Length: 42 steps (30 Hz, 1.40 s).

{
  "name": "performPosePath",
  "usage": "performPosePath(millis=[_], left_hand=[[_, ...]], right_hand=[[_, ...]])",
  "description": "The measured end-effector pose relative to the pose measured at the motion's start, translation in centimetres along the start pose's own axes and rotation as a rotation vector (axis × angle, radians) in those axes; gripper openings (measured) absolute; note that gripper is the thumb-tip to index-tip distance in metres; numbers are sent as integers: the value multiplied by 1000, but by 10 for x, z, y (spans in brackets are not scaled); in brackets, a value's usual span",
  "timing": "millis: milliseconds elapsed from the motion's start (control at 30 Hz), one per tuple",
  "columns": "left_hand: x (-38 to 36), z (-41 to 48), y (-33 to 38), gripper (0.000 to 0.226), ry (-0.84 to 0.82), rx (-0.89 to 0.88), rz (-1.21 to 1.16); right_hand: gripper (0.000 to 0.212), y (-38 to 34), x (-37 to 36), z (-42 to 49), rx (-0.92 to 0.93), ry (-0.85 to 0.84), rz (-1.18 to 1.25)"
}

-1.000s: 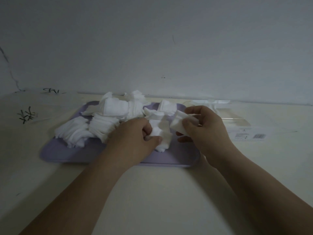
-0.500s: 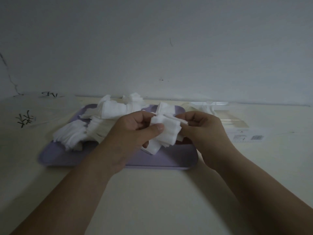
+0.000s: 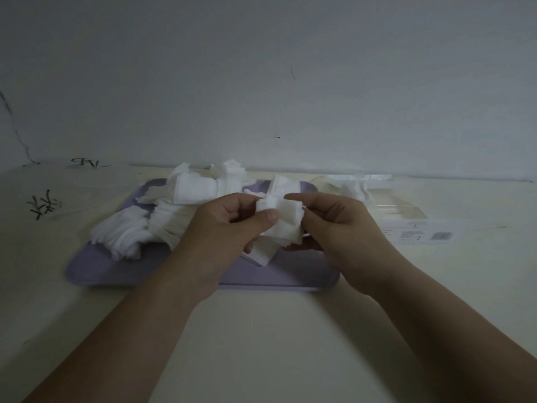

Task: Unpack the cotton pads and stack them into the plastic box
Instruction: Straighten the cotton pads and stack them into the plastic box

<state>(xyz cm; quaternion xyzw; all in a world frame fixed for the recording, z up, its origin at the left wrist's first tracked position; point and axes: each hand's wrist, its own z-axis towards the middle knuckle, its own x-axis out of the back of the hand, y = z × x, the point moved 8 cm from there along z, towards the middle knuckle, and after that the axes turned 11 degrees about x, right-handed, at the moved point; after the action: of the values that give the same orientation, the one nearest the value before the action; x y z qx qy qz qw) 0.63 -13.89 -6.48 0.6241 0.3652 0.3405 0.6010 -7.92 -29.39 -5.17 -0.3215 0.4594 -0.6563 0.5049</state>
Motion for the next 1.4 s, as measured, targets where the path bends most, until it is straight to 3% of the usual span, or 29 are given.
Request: performPosePath(millis=[167,467,633,833,1167,1333,1400], left_hand=[[1,1,-2,14,-21,19,-77],[-2,-4,2,10,26,-3,25],[3,-9,12,18,161,-77,87],[4,-12,16,9,218,-120,125],[3,-11,13,5,159,-53,106],[19,-7,19,6,255,-80,74],[14,-7,21,8,167,-81,64]], right_hand=[[25,-4,-2,0,18,-31,-25],[24,-4,-3,-2,23,-52,3],[44,-6,-4,-2,-29,-32,115],[22,-2,-3,-1,-53,-32,144],[25,8,8,0,-127,87,209],[24,10,23,3,-72,203,66],[24,10,22,3,-70,194,62]])
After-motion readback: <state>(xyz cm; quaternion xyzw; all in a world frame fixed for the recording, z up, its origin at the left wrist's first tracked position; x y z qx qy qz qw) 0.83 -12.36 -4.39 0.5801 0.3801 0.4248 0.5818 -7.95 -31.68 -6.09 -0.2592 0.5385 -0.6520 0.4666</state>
